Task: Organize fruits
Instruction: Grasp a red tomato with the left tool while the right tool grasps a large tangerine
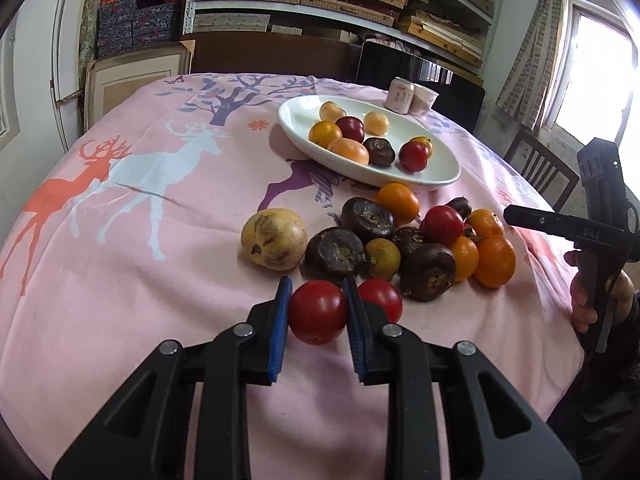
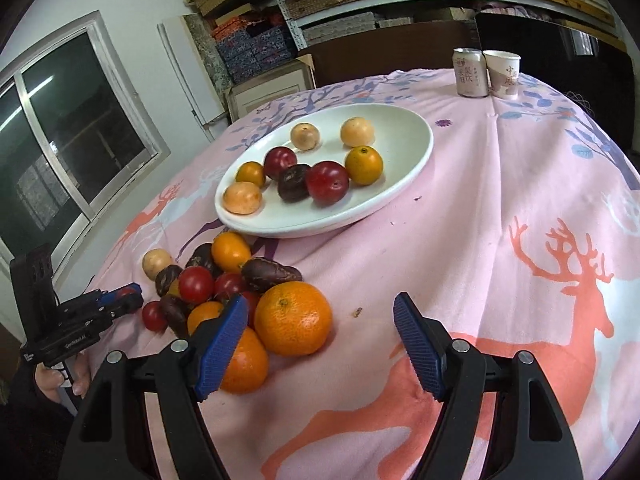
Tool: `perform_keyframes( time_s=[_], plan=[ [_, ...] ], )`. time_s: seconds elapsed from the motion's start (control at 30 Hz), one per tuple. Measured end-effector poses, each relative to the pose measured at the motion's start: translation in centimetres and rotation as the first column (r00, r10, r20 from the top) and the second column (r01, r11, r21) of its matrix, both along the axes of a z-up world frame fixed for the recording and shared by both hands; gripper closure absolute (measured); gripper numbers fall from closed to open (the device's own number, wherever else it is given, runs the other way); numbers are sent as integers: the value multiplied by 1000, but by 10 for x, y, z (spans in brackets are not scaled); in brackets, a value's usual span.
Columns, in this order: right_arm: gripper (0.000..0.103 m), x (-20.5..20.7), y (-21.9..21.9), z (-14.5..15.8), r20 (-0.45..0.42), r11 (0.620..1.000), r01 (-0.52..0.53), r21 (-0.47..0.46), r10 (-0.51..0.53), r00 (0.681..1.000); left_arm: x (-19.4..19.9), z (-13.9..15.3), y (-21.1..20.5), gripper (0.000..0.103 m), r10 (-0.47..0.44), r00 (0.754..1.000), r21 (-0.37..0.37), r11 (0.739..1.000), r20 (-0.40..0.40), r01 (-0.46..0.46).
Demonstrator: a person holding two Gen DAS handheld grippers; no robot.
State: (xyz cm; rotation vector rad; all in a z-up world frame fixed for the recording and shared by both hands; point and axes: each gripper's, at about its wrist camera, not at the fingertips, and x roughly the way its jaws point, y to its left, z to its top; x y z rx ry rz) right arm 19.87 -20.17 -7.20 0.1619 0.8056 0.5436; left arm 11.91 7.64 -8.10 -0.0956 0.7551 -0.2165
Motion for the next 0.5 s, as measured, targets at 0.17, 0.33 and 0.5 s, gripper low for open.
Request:
perform_keyframes(
  time_s=[0.17, 0.33, 0.5],
  plan=[
    [27, -28, 18, 1, 10, 997, -64, -40, 64, 998, -1, 0, 2, 78, 5, 1000, -16, 1000, 4, -5],
    [31, -55, 53, -2, 36, 976, -124, -177, 133, 990, -1, 0, 1, 78, -1, 1000, -14, 1000, 4, 1],
    [41, -46, 71, -11, -16, 971, -117, -211, 116, 993, -3, -1, 0, 78, -5, 1000, -12, 1000, 5, 5]
  ],
)
